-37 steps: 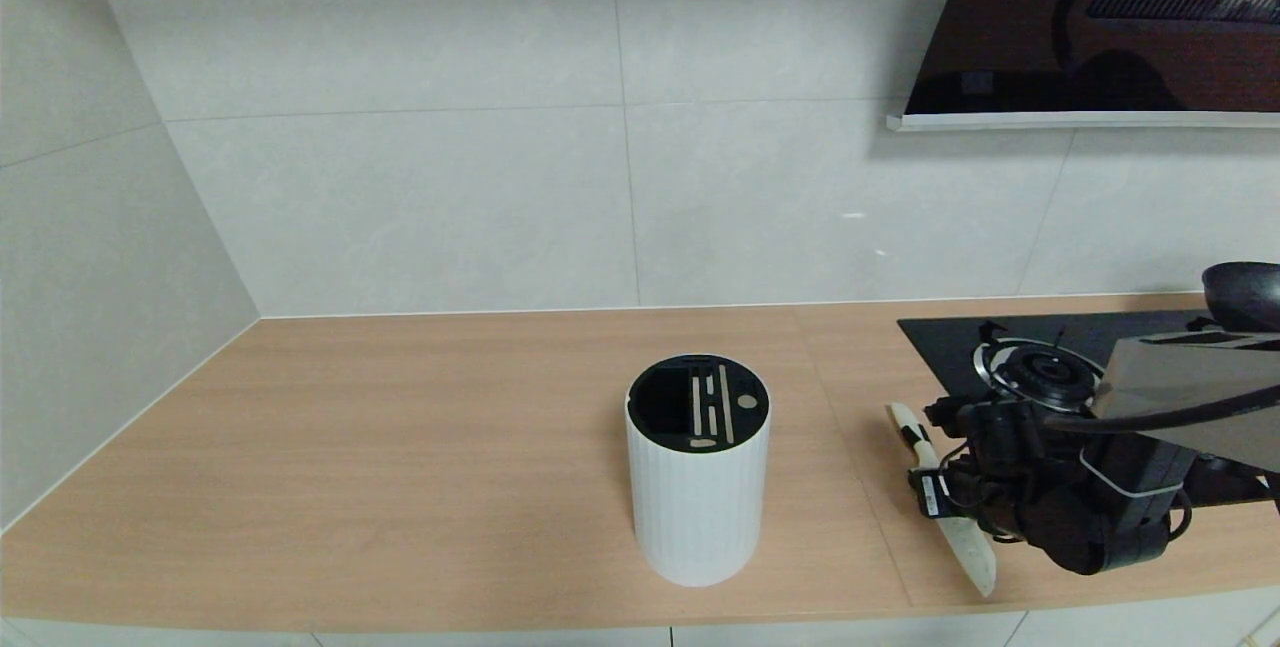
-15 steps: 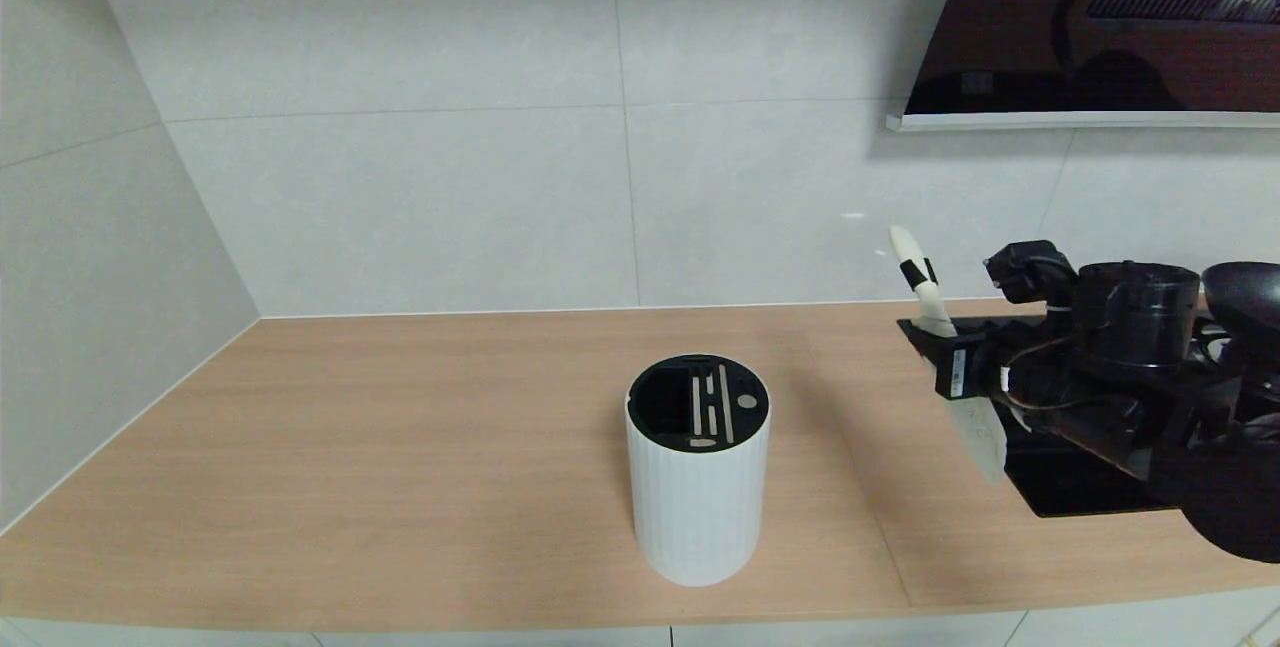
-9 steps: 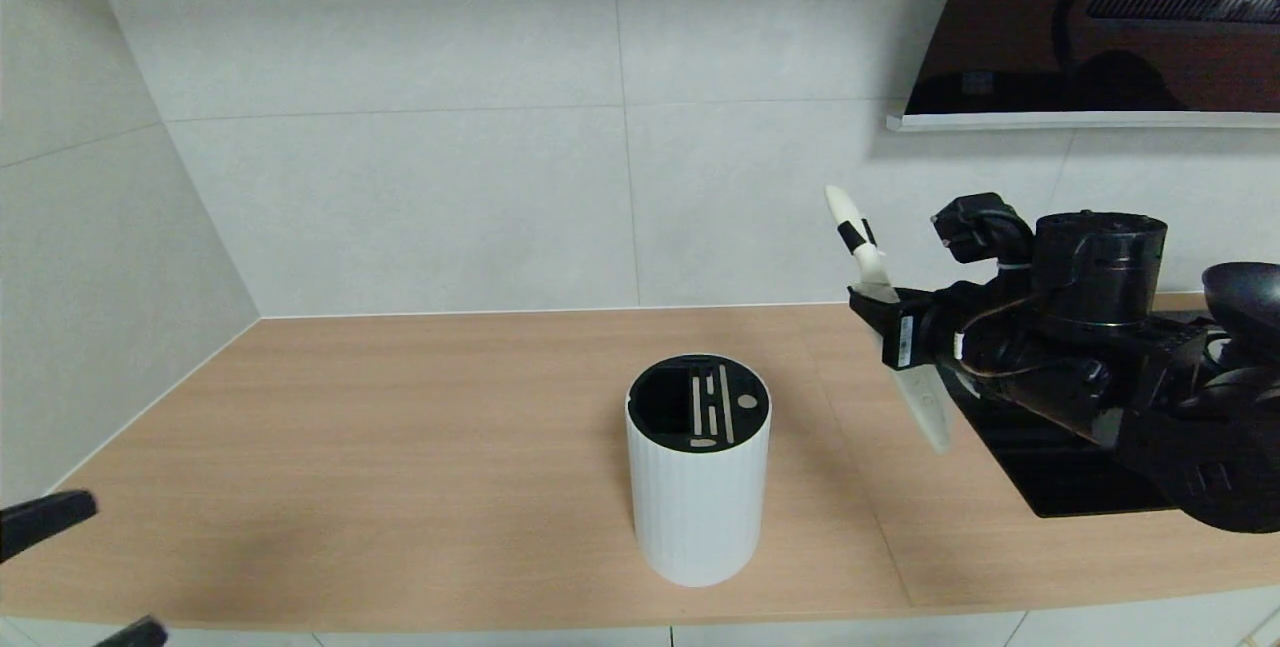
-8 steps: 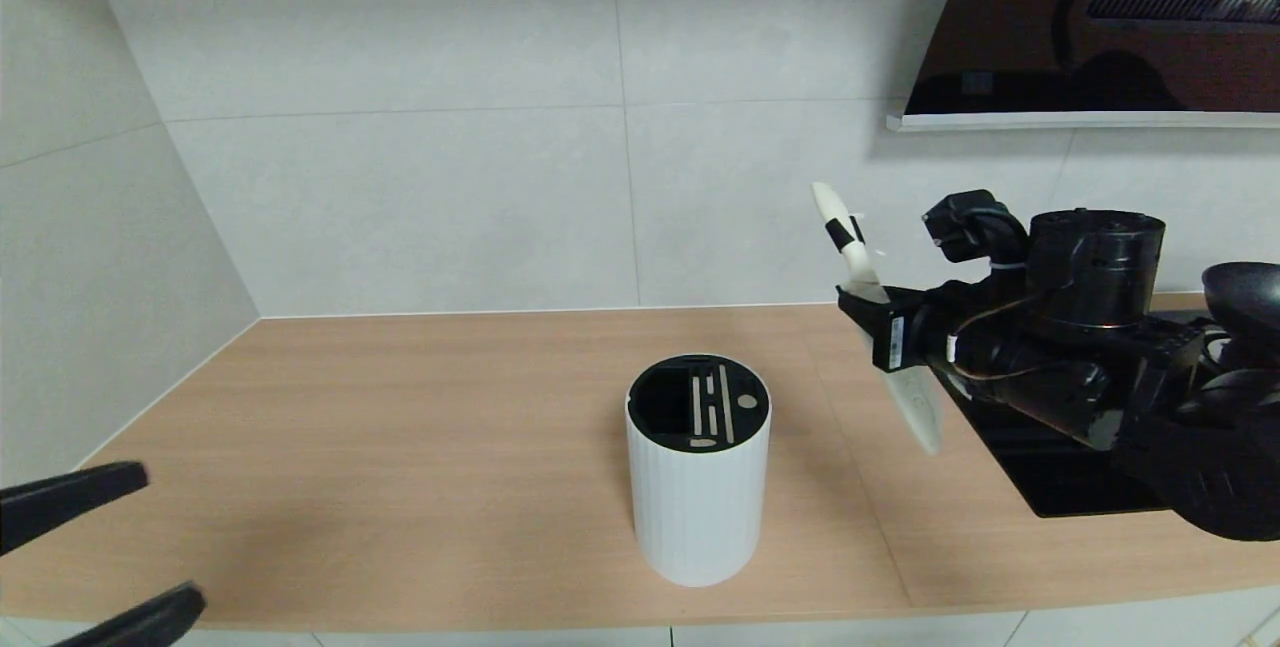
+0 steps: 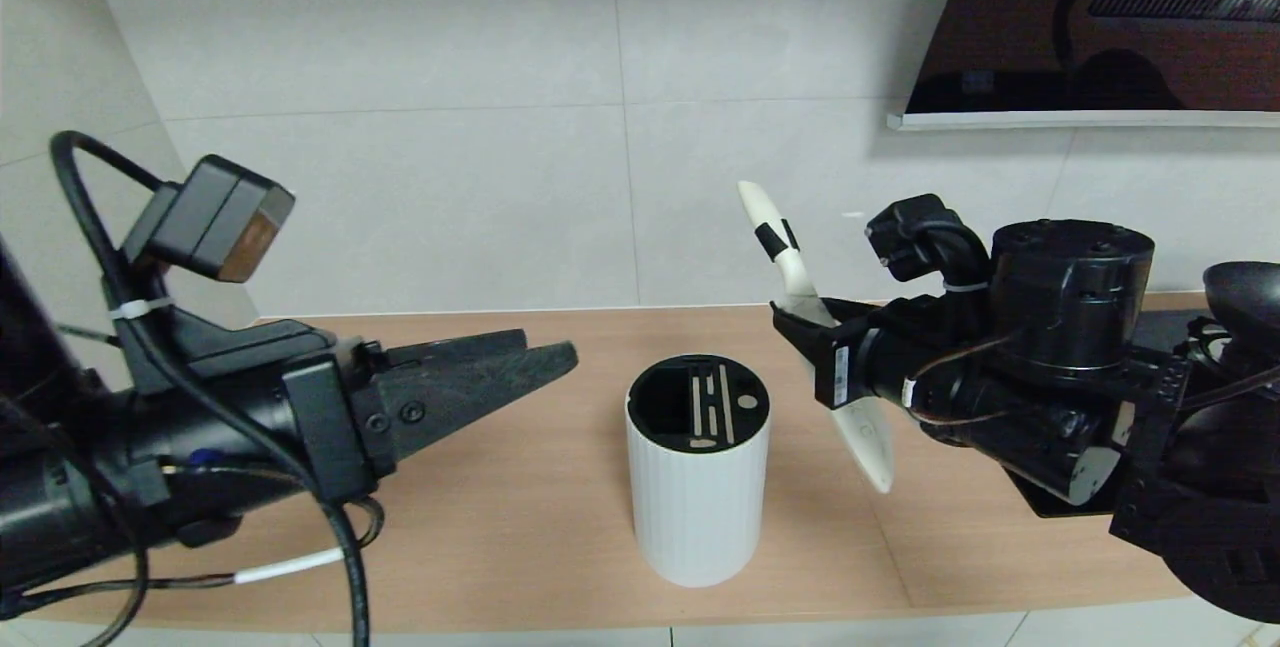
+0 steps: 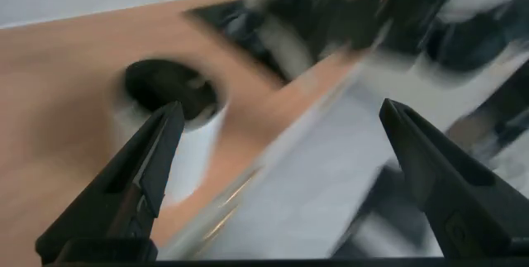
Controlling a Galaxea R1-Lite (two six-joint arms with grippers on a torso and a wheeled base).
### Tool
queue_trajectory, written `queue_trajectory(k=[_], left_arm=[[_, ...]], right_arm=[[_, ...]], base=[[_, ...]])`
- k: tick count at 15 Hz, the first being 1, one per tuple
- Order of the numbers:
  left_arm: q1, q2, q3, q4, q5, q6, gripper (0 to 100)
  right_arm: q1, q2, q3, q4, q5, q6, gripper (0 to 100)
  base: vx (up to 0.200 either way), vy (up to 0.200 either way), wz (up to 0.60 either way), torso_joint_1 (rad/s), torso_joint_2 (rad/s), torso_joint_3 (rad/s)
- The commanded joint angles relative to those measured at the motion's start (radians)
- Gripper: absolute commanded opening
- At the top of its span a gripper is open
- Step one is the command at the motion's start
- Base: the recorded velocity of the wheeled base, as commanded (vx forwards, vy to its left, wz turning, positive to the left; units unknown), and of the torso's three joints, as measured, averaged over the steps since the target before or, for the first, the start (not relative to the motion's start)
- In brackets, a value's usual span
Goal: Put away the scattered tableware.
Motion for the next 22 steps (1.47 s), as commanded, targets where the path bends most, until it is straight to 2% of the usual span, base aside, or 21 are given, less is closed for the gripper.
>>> queue_trajectory(k=[1,2,3,5,9,14,16,20,22], left_arm=[[-0.048,0.129,0.035,-0.101,0.002,-0.083,100],[-0.049,0.143,0.038,-0.173,0.002,-0.131,100],[-0.049,0.157,0.036,-0.203,0.003,-0.158,100],[-0.052,0.184,0.035,-0.248,0.017,-0.187,100],[-0.115,0.253,0.024,-0.340,0.137,-0.190,100],[-0.132,0.361,0.022,-0.472,0.224,-0.189,100],[-0.150,0.375,0.021,-0.478,0.250,-0.186,100],[-0.155,0.393,0.005,-0.480,0.261,-0.189,100],[-0.155,0.414,-0.013,-0.480,0.299,-0.190,100]], right_arm=[[0.035,-0.011,0.005,-0.002,-0.002,0.004,0],[0.059,-0.016,0.010,-0.002,-0.005,0.008,0],[0.068,-0.016,0.008,-0.002,-0.016,0.011,0],[0.113,-0.011,0.005,0.000,-0.021,0.054,0],[0.176,0.004,0.008,-0.002,-0.019,0.077,0],[0.225,0.016,0.021,-0.009,-0.014,0.126,0],[0.243,0.016,0.027,-0.009,-0.014,0.126,0],[0.266,0.015,0.035,-0.011,-0.014,0.129,0],[0.277,0.013,0.042,-0.012,-0.013,0.129,0]], base=[[0.000,0.000,0.00,0.000,0.00,0.000],[0.000,0.000,0.00,0.000,0.00,0.000],[0.000,0.000,0.00,0.000,0.00,0.000],[0.000,0.000,0.00,0.000,0.00,0.000],[0.000,0.000,0.00,0.000,0.00,0.000],[0.000,0.000,0.00,0.000,0.00,0.000],[0.000,0.000,0.00,0.000,0.00,0.000],[0.000,0.000,0.00,0.000,0.00,0.000],[0.000,0.000,0.00,0.000,0.00,0.000]])
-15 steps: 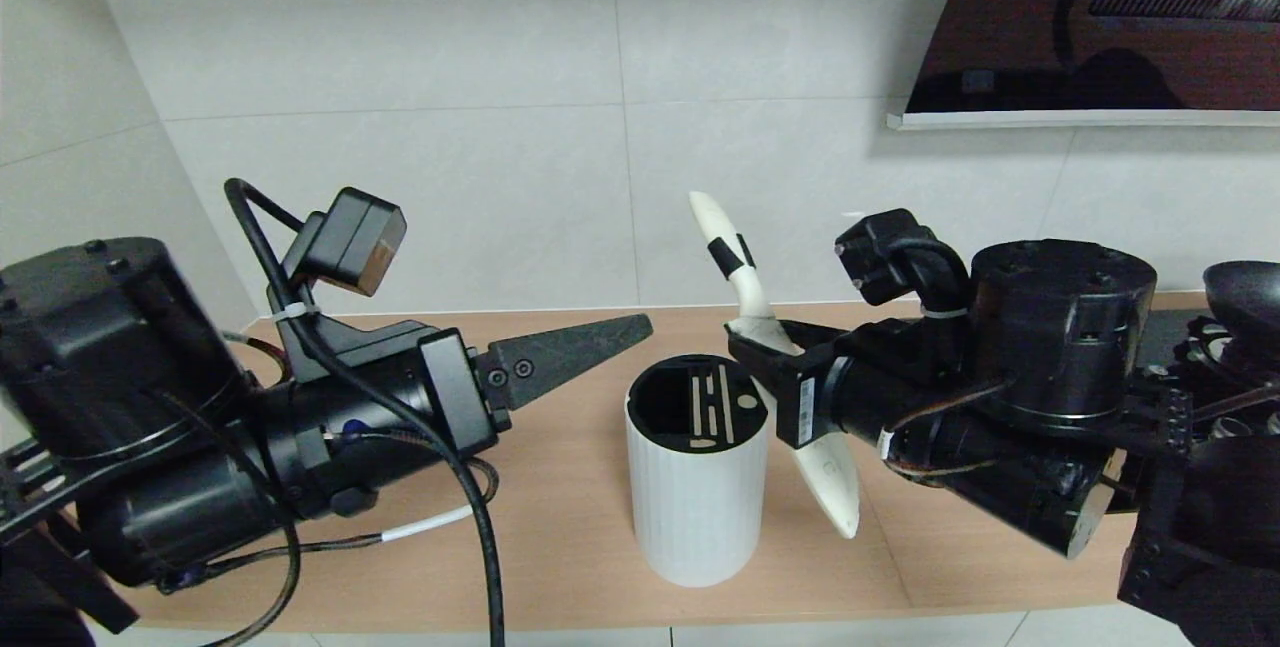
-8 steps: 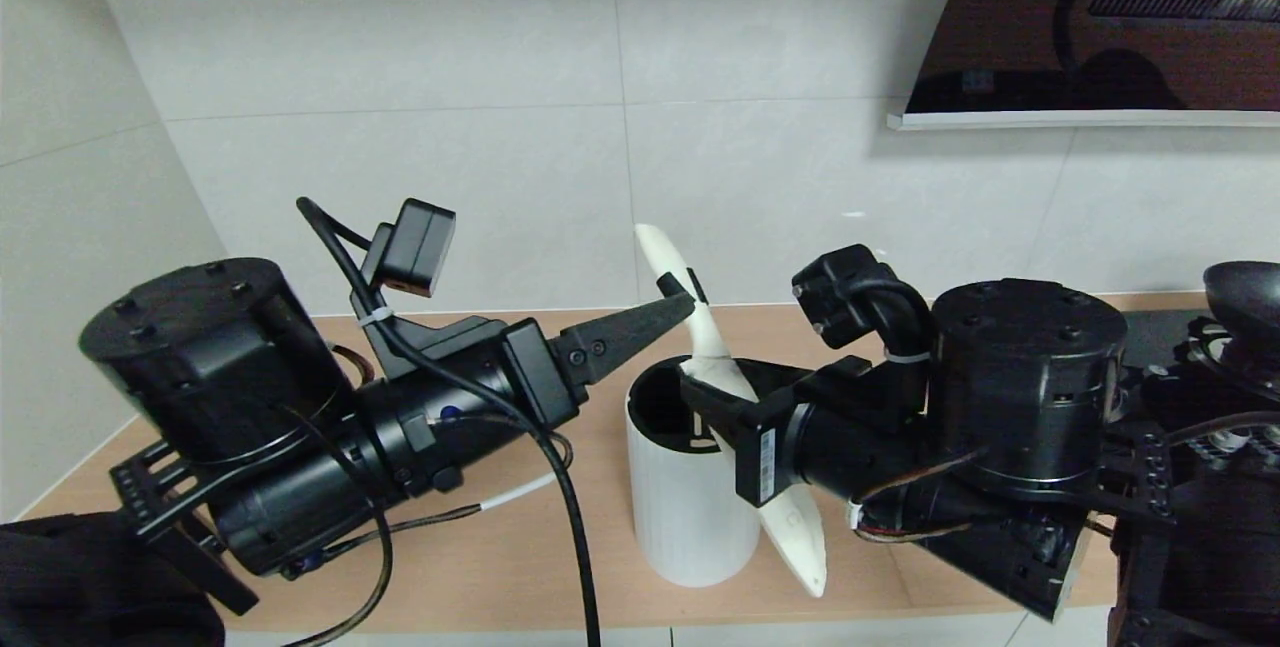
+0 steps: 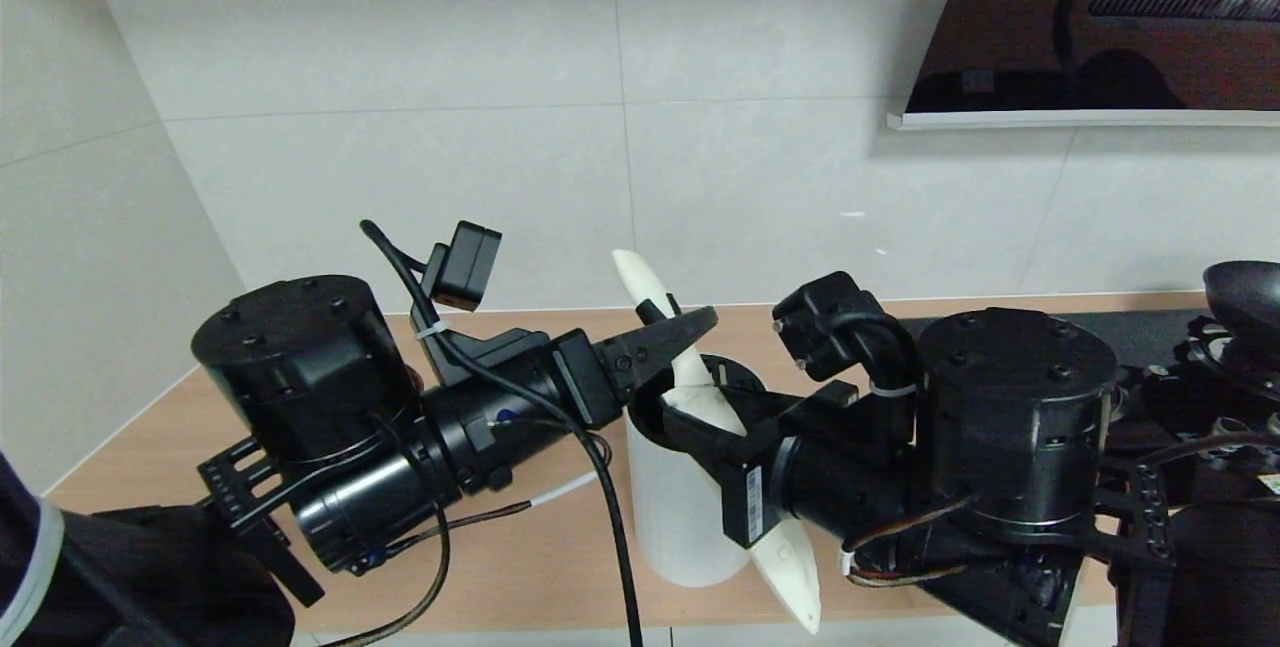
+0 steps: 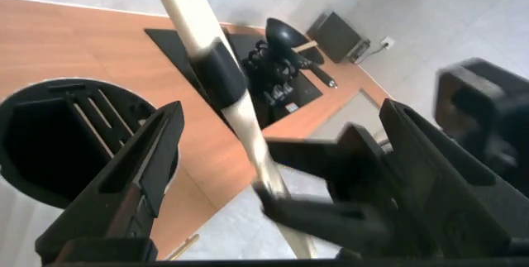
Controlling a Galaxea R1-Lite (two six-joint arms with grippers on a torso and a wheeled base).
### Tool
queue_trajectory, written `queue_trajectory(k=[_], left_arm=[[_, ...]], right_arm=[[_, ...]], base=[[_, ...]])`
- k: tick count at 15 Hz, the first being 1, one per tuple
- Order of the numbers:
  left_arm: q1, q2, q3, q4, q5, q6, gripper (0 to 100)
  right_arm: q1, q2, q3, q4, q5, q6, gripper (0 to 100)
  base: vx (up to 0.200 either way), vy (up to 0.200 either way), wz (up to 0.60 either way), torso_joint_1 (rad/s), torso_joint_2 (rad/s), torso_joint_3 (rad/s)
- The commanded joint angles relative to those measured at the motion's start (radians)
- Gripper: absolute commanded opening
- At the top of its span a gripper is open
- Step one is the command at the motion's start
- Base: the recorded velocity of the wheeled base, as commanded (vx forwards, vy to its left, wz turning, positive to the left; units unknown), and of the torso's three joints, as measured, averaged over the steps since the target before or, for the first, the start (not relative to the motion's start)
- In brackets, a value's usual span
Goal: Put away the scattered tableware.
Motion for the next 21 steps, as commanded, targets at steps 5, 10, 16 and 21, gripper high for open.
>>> queue_trajectory(k=[5,10,16,21], left_arm=[[0.000,0.036,-0.023,-0.001,0.027,-0.001,100],[0.000,0.047,-0.021,-0.004,0.029,0.001,100],[0.000,0.050,-0.014,-0.004,0.026,0.004,0],[-0.006,0.047,-0.012,-0.004,0.026,0.004,0]], right_arm=[[0.030,-0.004,0.012,-0.001,0.000,-0.002,0],[0.032,-0.004,0.017,-0.001,0.000,-0.003,0],[0.033,-0.013,0.020,-0.001,0.000,-0.003,0],[0.033,-0.014,0.023,-0.001,-0.003,-0.003,0]], base=[[0.000,0.000,0.00,0.000,0.00,0.000],[0.000,0.000,0.00,0.000,0.00,0.000],[0.000,0.000,0.00,0.000,0.00,0.000],[0.000,0.000,0.00,0.000,0.00,0.000]])
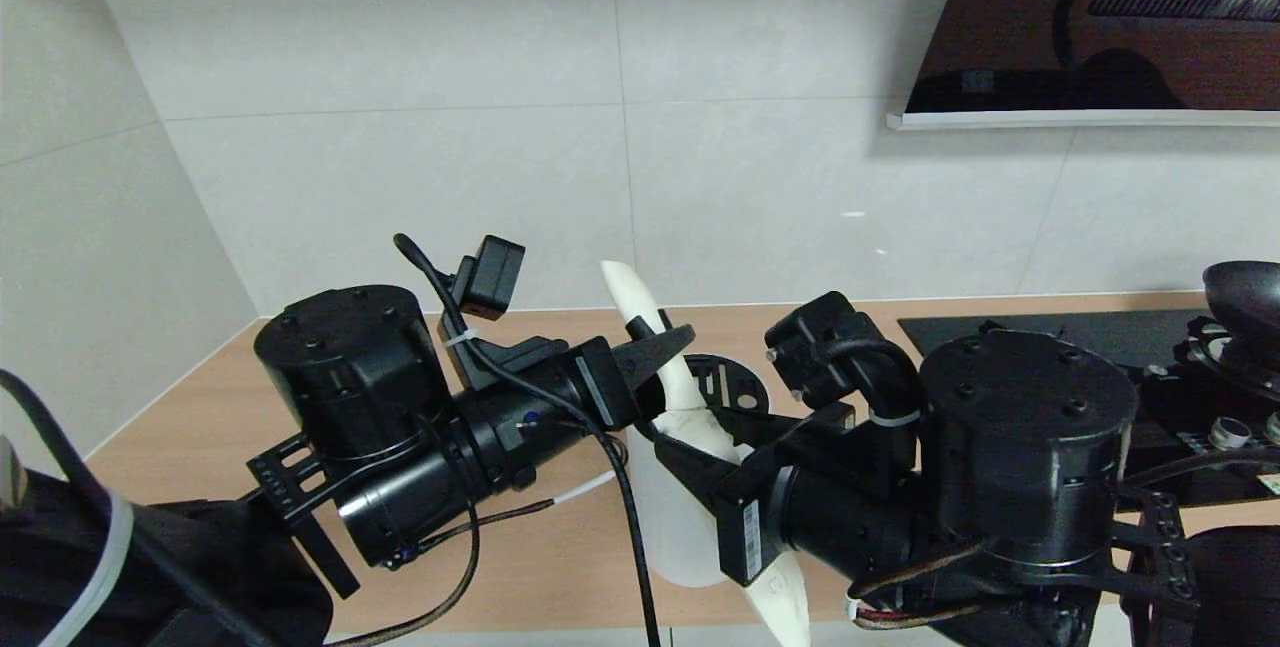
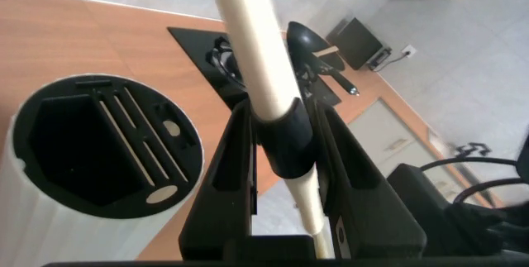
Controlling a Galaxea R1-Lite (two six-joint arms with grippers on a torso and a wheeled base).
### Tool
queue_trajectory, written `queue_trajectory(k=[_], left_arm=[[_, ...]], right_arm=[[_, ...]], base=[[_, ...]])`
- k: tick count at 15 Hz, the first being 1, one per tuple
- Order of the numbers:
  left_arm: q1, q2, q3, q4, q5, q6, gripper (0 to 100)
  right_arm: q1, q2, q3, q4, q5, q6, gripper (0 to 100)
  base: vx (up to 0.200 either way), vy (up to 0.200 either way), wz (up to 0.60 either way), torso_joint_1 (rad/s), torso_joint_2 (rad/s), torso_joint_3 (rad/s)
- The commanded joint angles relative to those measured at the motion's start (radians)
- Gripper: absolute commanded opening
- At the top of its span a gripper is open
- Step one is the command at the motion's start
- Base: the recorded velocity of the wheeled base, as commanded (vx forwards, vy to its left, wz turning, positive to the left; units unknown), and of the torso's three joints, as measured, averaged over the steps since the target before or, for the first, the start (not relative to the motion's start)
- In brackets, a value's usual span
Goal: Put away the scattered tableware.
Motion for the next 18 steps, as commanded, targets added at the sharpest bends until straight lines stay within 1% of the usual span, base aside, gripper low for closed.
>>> queue_trajectory(k=[1,3,7,8,12,13,15,17,18], left_arm=[[-0.002,-0.007,0.001,0.000,0.000,0.000,0],[-0.008,-0.013,0.007,0.000,-0.002,-0.002,0],[-0.015,-0.021,0.007,-0.032,0.001,-0.002,0],[-0.015,-0.021,0.007,-0.032,0.001,-0.002,0],[-0.015,-0.028,-0.002,-0.028,0.006,0.000,0],[-0.015,-0.036,-0.007,-0.025,0.017,0.002,0],[-0.013,-0.064,-0.036,0.028,0.046,0.003,0],[-0.010,-0.119,-0.127,0.169,0.142,0.012,0],[-0.001,-0.145,-0.171,0.229,0.181,0.026,0]], right_arm=[[0.000,-0.001,0.000,-0.001,-0.001,0.000,0],[0.000,0.000,0.002,-0.001,-0.002,0.000,0],[-0.002,-0.001,0.002,-0.001,-0.005,0.000,0],[-0.002,-0.001,0.002,-0.001,-0.005,0.001,100],[-0.002,-0.006,0.002,-0.001,-0.005,0.001,100],[-0.006,-0.017,0.003,-0.001,-0.005,0.001,100],[-0.042,-0.047,0.008,-0.001,-0.005,0.000,100],[-0.147,-0.083,-0.003,-0.001,0.006,-0.002,100],[-0.190,-0.092,-0.018,-0.001,0.007,-0.002,100]], base=[[0.000,0.000,0.00,0.000,0.00,0.000],[0.000,0.000,0.00,0.000,0.00,0.000],[0.000,0.000,0.00,0.000,0.00,0.000],[0.000,0.000,0.00,0.000,0.00,0.000],[0.000,0.000,0.00,0.000,0.00,0.000],[0.000,0.000,0.00,0.000,0.00,0.000],[0.000,0.000,0.00,0.000,0.00,0.000],[0.000,0.000,0.00,0.000,0.00,0.000],[0.000,0.000,0.00,0.000,0.00,0.000]])
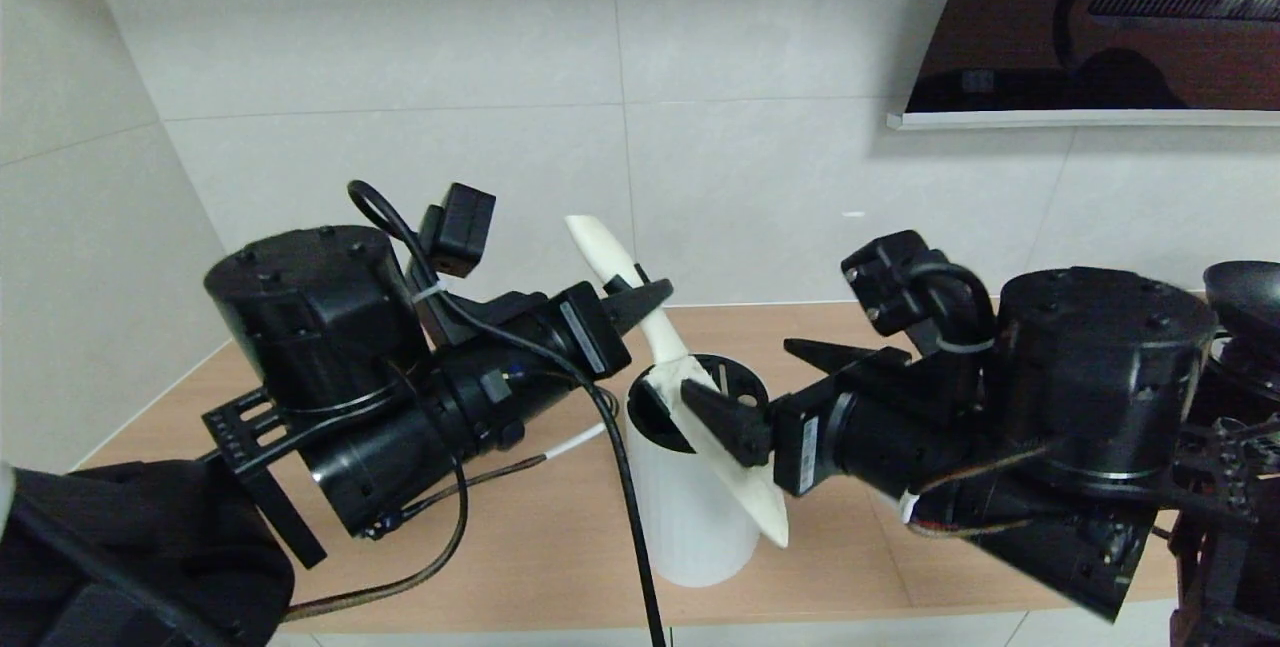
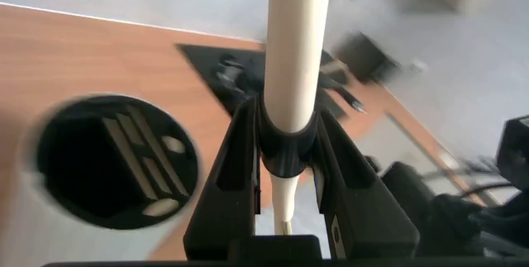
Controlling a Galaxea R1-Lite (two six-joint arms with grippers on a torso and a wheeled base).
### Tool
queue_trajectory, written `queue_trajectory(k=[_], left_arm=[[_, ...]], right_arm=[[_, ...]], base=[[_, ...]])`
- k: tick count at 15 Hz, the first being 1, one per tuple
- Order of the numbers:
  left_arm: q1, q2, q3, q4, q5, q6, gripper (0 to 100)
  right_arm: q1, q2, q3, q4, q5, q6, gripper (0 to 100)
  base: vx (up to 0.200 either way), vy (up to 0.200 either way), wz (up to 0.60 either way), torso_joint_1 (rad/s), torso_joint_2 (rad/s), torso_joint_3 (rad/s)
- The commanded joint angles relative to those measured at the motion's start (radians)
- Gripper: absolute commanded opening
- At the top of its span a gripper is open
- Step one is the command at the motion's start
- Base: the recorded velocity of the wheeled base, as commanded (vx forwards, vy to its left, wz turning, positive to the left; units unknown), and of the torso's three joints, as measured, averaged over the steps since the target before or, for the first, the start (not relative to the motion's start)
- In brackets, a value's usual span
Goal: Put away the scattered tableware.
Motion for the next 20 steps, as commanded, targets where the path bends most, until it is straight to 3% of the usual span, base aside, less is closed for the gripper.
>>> queue_trajectory(k=[1,3,5,7,8,9,12,14,17,18,20], left_arm=[[0.032,-0.092,-0.117,0.113,0.054,0.025,0],[0.041,-0.162,-0.246,0.349,0.091,0.040,0],[0.040,-0.176,-0.336,0.469,0.153,0.049,0],[0.015,-0.156,-0.336,0.479,0.263,0.137,0],[-0.005,-0.136,-0.326,0.482,0.377,0.207,0],[-0.039,-0.115,-0.326,0.473,0.495,0.275,0],[-0.099,-0.061,-0.335,0.423,0.636,0.344,0],[-0.108,-0.001,-0.327,0.300,0.742,0.428,0],[-0.151,0.017,-0.250,0.094,0.765,0.559,0],[-0.160,0.025,-0.240,0.062,0.765,0.577,0],[-0.169,0.034,-0.237,0.053,0.765,0.579,0]], right_arm=[[-0.111,-0.035,-0.031,0.000,0.006,0.001,100],[-0.189,-0.029,-0.052,0.001,0.035,0.001,100],[-0.200,-0.025,-0.054,0.003,0.038,0.001,100],[-0.201,-0.016,-0.054,0.001,0.038,-0.001,100],[-0.208,-0.007,-0.054,0.001,0.038,-0.001,100],[-0.211,0.002,-0.054,0.001,0.038,-0.003,100],[-0.211,0.010,-0.052,0.001,0.038,-0.004,100],[-0.211,0.008,-0.052,0.001,0.038,-0.004,100],[-0.211,0.010,-0.052,0.001,0.038,-0.004,100],[-0.211,0.010,-0.050,0.001,0.038,-0.004,100],[-0.211,0.010,-0.050,0.001,0.038,-0.004,100]], base=[[0.000,0.000,0.00,0.000,0.00,0.000],[0.000,0.000,0.00,0.000,0.00,0.000],[0.000,0.000,0.00,0.000,0.00,0.000],[0.000,0.000,0.00,0.000,0.00,0.000],[0.000,0.000,0.00,0.000,0.00,0.000],[0.000,0.000,0.00,0.000,0.00,0.000],[0.000,0.000,0.00,0.000,0.00,0.000],[0.000,0.000,0.00,0.000,0.00,0.000],[0.000,0.000,0.00,0.000,0.00,0.000],[0.000,0.000,0.00,0.000,0.00,0.000],[0.000,0.000,0.00,0.000,0.00,0.000]])
